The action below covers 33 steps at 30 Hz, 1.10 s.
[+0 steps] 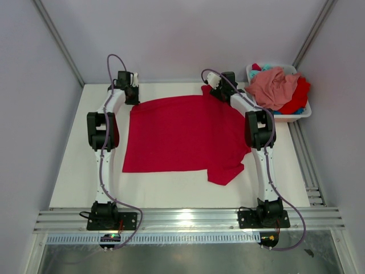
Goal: Fold and stack the t-shirts
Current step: Flatten the tshirt out
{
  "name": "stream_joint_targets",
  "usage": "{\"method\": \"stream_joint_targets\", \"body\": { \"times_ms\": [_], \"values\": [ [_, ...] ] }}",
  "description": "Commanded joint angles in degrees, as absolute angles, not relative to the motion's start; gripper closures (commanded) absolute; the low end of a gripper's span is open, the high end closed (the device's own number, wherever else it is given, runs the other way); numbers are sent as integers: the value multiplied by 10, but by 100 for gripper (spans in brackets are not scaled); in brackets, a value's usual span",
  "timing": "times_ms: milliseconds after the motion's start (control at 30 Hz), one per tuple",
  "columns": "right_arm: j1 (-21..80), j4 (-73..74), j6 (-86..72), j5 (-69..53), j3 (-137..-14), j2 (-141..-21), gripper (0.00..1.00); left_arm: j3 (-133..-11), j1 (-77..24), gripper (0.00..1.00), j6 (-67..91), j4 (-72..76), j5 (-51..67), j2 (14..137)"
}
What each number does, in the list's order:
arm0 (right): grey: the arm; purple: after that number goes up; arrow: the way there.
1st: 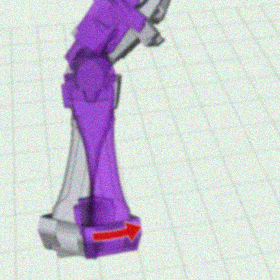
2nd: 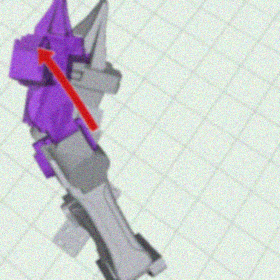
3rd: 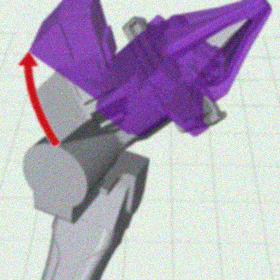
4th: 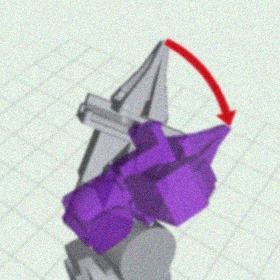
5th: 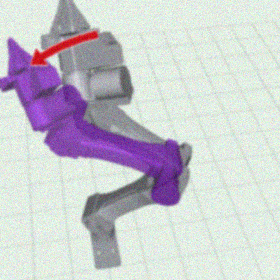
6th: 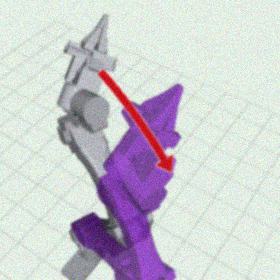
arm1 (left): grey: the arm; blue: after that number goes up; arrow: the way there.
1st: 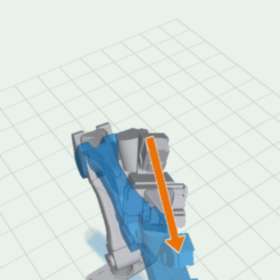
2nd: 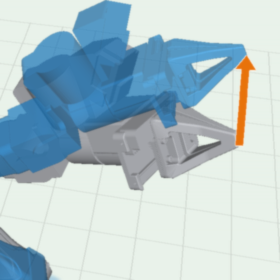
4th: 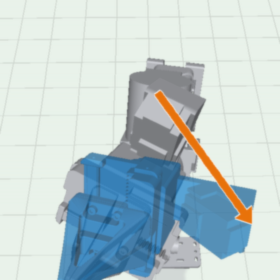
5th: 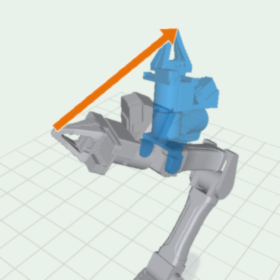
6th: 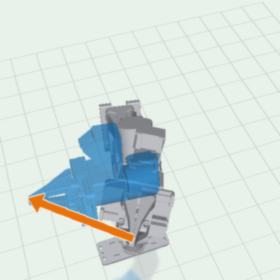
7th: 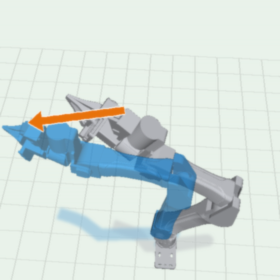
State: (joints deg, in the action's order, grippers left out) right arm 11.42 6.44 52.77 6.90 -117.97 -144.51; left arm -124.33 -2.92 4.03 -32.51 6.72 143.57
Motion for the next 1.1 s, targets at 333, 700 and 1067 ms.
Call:
{"method": "stream_joint_targets", "body": {
  "times_ms": [333,700,1067],
  "values": [
    [118,104,536,18,-1165,-1444,97,-1225,-29,100,35,-345,76,1414],
    [118,62,519,40,-1148,-1430,97,-1224,-29,91,19,-339,28,1411],
    [118,37,506,55,-1128,-1424,97,-1203,-29,100,-38,-325,-13,1386]
  ]
}}
